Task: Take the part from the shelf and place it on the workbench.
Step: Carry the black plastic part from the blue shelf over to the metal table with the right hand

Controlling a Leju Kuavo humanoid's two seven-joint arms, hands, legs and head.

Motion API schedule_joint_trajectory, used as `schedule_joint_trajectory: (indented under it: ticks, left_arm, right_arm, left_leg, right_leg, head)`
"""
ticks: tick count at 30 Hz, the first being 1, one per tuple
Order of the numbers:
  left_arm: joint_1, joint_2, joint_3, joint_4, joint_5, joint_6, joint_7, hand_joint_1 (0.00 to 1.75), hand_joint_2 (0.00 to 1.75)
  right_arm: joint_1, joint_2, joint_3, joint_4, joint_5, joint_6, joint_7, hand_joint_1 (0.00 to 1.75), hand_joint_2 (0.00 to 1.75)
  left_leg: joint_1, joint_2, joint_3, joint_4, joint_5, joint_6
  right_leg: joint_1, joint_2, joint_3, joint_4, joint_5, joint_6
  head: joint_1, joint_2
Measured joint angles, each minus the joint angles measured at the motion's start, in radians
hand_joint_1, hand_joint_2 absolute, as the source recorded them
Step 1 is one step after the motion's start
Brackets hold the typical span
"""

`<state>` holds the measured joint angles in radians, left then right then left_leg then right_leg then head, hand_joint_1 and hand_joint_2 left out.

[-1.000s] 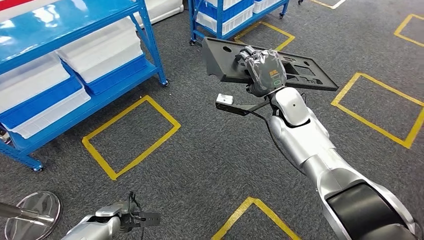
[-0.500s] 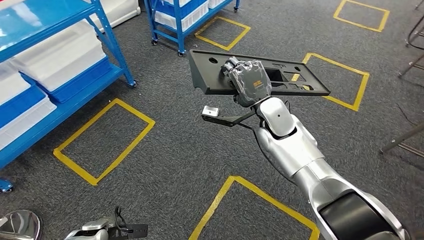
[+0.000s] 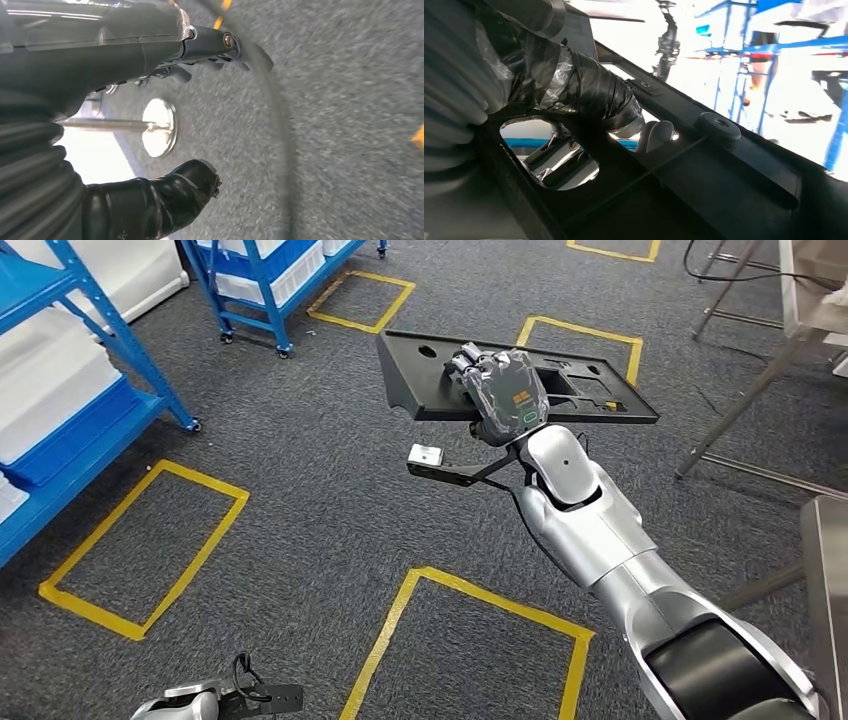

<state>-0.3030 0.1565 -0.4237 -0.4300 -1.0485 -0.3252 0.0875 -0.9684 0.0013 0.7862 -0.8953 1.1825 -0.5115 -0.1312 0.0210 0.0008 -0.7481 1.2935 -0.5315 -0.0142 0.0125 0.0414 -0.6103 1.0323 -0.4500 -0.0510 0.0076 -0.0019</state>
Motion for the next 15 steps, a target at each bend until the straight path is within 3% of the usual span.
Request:
schedule_joint_trajectory:
  ticks: [2, 4, 5, 7, 8, 10, 11, 13, 14, 15]
  left_arm:
    - [-0.001, 0.002, 0.004, -0.002, -0.002, 0.004, -0.001, 0.0, 1.75]
    - [-0.002, 0.005, 0.006, -0.005, -0.005, 0.006, -0.001, 0.0, 1.75]
    - [-0.003, 0.006, 0.007, -0.006, -0.006, 0.007, -0.002, 0.0, 1.75]
    - [-0.004, 0.007, 0.008, -0.008, -0.007, 0.007, -0.003, 0.0, 1.75]
    - [-0.006, 0.006, 0.008, -0.01, -0.007, 0.006, -0.004, 0.0, 1.75]
    - [-0.01, 0.004, 0.008, -0.014, -0.007, 0.004, -0.008, 0.0, 1.75]
    - [-0.011, 0.004, 0.008, -0.015, -0.006, 0.003, -0.009, 0.0, 1.75]
    - [-0.01, 0.004, 0.008, -0.015, -0.006, 0.001, -0.01, 0.0, 1.75]
    - [-0.009, 0.004, 0.008, -0.015, -0.006, 0.0, -0.011, 0.0, 1.75]
    - [-0.01, 0.004, 0.008, -0.015, -0.004, -0.001, -0.013, 0.0, 1.75]
  right_arm:
    - [-0.002, 0.0, 0.0, 0.0, 0.0, 0.002, 0.0, 1.75, 1.75]
    - [-0.007, 0.0, 0.0, 0.0, -0.001, 0.004, 0.001, 1.75, 1.75]
    - [-0.008, 0.0, 0.0, 0.0, -0.001, 0.005, 0.001, 1.75, 1.75]
    - [-0.009, -0.002, 0.0, 0.0, -0.001, 0.006, 0.001, 1.75, 1.75]
    - [-0.009, -0.003, 0.0, 0.0, -0.002, 0.006, 0.001, 1.75, 1.75]
    - [-0.013, -0.006, 0.0, 0.0, -0.002, 0.006, 0.001, 1.75, 1.75]
    - [-0.014, -0.006, 0.0, 0.0, -0.002, 0.006, 0.001, 1.75, 1.75]
    - [-0.014, -0.006, 0.001, 0.0, -0.003, 0.006, 0.001, 1.75, 1.75]
    - [-0.013, -0.006, 0.001, 0.0, -0.003, 0.006, 0.001, 1.75, 1.75]
    - [-0.012, -0.007, 0.001, 0.001, -0.003, 0.006, 0.001, 1.75, 1.75]
  left_leg:
    - [-0.004, -0.022, 0.077, -0.12, 0.047, 0.015]
    - [-0.005, -0.062, 0.136, -0.219, 0.065, 0.026]
    - [-0.006, -0.074, 0.146, -0.24, 0.062, 0.029]
    - [-0.007, -0.06, 0.152, -0.259, 0.069, 0.03]
    - [-0.006, -0.047, 0.156, -0.271, 0.074, 0.033]
    - [-0.001, -0.021, 0.16, -0.29, 0.085, 0.041]
    - [-0.001, -0.008, 0.161, -0.293, 0.088, 0.043]
    - [-0.002, 0.018, 0.159, -0.293, 0.088, 0.044]
    - [-0.002, 0.032, 0.159, -0.292, 0.088, 0.043]
    - [-0.001, 0.045, 0.159, -0.29, 0.086, 0.041]
  right_leg:
    - [0.002, 0.028, -0.014, 0.011, 0.005, 0.001]
    - [-0.001, 0.051, -0.028, 0.02, 0.01, 0.007]
    - [-0.004, 0.062, -0.035, 0.022, 0.014, 0.013]
    - [-0.009, 0.084, -0.043, 0.018, 0.025, 0.028]
    - [-0.007, 0.078, -0.048, 0.02, 0.022, 0.034]
    - [-0.004, 0.032, -0.074, 0.068, -0.012, 0.044]
    - [-0.006, 0.001, -0.1, 0.125, -0.045, 0.049]
    - [-0.017, -0.028, -0.157, 0.248, -0.094, 0.06]
    - [-0.024, -0.033, -0.172, 0.281, -0.098, 0.066]
    - [-0.03, -0.038, -0.166, 0.271, -0.082, 0.072]
  head:
    - [0.0, 0.0]
    - [0.0, 0.0]
    - [0.0, 0.0]
    - [-0.001, 0.0]
    - [0.0, 0.0]
    - [0.002, 0.0]
    - [0.003, 0.0]
    - [0.003, 0.0]
    - [0.003, 0.0]
    - [0.003, 0.0]
